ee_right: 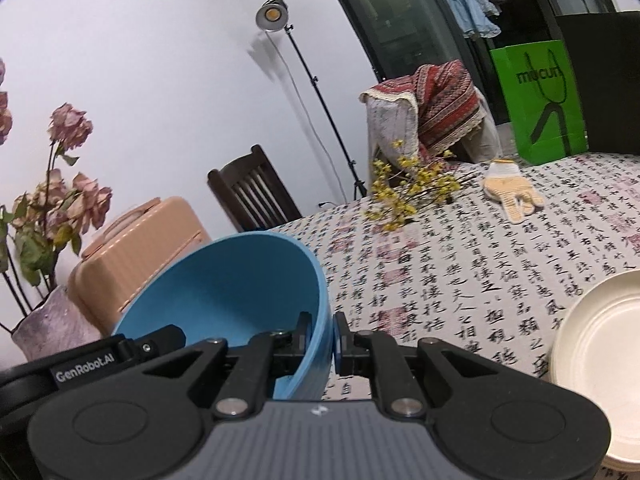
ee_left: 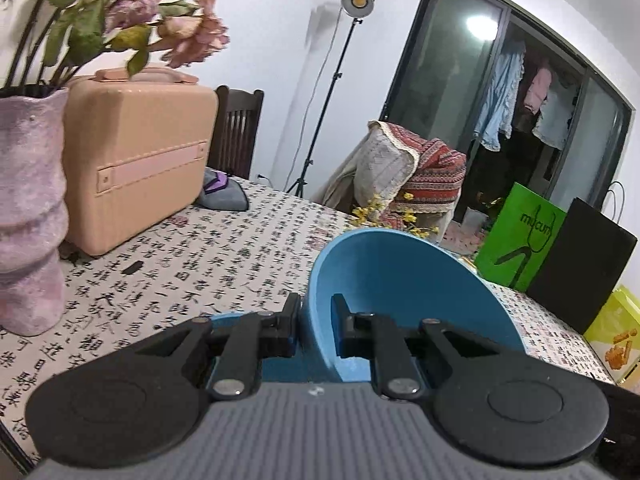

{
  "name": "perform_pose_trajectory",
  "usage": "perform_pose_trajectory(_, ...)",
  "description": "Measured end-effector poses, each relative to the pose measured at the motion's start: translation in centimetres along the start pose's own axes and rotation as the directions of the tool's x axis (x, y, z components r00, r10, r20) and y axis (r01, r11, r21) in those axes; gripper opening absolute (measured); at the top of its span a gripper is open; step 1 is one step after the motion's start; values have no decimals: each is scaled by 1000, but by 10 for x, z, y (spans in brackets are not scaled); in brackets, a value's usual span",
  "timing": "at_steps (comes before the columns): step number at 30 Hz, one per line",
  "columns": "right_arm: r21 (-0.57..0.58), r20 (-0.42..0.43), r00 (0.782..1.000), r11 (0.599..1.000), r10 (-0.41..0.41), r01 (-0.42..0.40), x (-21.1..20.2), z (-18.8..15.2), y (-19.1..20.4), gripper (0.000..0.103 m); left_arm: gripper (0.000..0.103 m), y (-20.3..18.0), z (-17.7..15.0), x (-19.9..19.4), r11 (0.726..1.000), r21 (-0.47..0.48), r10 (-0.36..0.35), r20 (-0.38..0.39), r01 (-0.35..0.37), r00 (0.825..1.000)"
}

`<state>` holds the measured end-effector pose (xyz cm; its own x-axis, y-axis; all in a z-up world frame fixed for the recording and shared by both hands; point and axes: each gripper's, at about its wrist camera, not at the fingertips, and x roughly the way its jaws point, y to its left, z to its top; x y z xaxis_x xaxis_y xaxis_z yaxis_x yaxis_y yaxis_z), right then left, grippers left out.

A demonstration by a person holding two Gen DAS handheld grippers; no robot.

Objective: Organize plates and bowls
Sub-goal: 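Lower the held blue bowl onto the blue bowl stack by the vase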

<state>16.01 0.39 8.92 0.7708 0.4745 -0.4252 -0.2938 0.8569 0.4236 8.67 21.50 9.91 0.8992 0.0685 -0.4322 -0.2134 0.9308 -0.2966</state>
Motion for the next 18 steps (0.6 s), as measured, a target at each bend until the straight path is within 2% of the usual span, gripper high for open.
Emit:
perform_pose_trajectory(11,-82,-54,998,997,12,-16,20,-17,38,11,16,41,-2,1,997,-41,62,-24,-63,998)
perform_pose_trajectory(18,-204,-82,997,979,-16,-1,34,-35,61,11,16,63,-10,11,994,-63,90,-62,-94,994)
